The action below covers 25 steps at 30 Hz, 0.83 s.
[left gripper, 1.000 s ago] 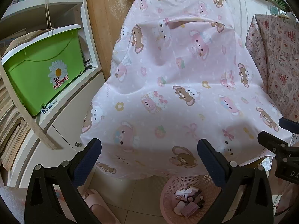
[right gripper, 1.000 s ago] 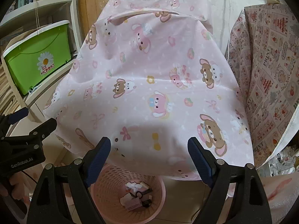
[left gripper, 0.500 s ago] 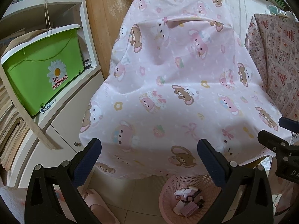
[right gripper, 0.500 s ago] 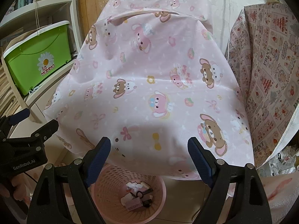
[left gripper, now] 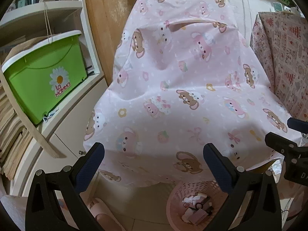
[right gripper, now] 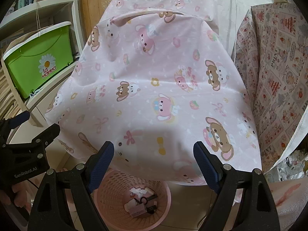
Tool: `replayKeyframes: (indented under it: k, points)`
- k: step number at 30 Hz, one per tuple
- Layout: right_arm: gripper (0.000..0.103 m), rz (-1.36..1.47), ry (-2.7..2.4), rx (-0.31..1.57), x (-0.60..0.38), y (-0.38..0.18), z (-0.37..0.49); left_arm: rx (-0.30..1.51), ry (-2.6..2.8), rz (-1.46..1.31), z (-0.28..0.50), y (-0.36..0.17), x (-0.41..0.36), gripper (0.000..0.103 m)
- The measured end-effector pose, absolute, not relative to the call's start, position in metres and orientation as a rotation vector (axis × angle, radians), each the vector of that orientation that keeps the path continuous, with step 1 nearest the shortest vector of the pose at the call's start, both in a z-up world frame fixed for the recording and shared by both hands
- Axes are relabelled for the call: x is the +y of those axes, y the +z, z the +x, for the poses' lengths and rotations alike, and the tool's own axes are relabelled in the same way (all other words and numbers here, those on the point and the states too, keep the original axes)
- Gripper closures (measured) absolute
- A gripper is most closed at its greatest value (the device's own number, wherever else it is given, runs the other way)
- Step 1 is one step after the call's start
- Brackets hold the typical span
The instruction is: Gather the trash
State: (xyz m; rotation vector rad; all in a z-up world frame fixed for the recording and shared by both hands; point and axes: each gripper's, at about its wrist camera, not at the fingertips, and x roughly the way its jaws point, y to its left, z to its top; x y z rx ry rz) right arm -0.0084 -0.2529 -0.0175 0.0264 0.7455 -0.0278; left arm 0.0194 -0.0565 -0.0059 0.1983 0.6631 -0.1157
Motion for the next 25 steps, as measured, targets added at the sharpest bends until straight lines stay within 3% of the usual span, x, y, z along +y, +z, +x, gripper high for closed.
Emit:
replayKeyframes:
  k: [25]
  points:
    - [0.017, 0.028, -0.029, 0.755, -0.254, -0.0196, -0.0075, 0.645, -0.134, 0.198, 0.0152, -0.003, -0.0599, 0.001]
